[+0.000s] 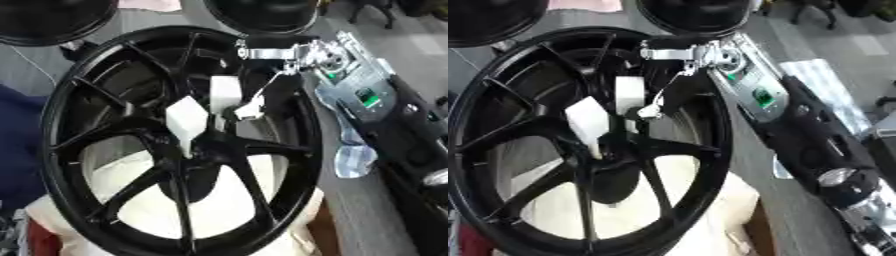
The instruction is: Pull the pin out of the wheel hub.
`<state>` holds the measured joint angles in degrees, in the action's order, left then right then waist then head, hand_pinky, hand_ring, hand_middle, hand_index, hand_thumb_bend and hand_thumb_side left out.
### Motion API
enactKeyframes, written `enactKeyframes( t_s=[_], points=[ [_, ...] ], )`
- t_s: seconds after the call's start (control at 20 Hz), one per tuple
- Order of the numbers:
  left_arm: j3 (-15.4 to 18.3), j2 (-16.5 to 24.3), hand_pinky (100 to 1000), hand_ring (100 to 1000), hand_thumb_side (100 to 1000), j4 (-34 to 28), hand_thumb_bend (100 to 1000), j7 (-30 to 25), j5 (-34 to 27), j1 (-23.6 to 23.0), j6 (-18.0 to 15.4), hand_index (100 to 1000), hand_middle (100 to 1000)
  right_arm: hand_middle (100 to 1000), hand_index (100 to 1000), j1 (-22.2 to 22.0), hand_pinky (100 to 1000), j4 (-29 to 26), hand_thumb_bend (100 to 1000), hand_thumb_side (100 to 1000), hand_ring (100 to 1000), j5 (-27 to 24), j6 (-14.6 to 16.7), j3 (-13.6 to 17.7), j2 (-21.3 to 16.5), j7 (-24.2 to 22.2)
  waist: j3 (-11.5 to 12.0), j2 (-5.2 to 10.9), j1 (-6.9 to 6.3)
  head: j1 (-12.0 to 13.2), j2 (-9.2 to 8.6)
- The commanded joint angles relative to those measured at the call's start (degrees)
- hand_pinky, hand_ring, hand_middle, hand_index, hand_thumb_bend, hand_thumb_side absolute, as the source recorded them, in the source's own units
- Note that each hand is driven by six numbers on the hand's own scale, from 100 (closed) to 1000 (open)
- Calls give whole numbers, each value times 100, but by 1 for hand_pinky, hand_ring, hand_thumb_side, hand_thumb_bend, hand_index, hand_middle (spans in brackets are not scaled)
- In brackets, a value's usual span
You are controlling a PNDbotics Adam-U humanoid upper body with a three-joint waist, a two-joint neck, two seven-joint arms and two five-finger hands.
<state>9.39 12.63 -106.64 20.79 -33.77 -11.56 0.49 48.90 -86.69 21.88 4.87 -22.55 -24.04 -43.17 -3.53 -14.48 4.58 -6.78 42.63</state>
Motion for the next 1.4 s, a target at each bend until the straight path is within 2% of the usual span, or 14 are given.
enactKeyframes(
  t_s=[0.05,0.45,1.0,1.4],
  points=[
    [-3,61,795,566,959,-48,127,-3,19,24,12,672,457,441,654,121,765,-85,263,380,762,-82,-65,83,-104,76,1,80,-23,-30,-32],
    [-5,57,796,566,962,-11,128,-4,11,33,22,671,457,358,558,132,727,-139,100,293,701,-255,-237,73,-96,262,11,81,-22,-62,-30],
    [-8,52,796,565,963,19,128,-1,-2,38,25,671,458,274,456,212,675,-406,100,277,626,-805,-609,159,-132,468,36,95,-27,-103,-31],
    [-19,67,797,566,964,36,130,-6,-36,37,33,671,459,242,427,332,667,-729,100,271,610,-1237,-880,331,-220,431,46,126,-25,-139,-45]
  ],
)
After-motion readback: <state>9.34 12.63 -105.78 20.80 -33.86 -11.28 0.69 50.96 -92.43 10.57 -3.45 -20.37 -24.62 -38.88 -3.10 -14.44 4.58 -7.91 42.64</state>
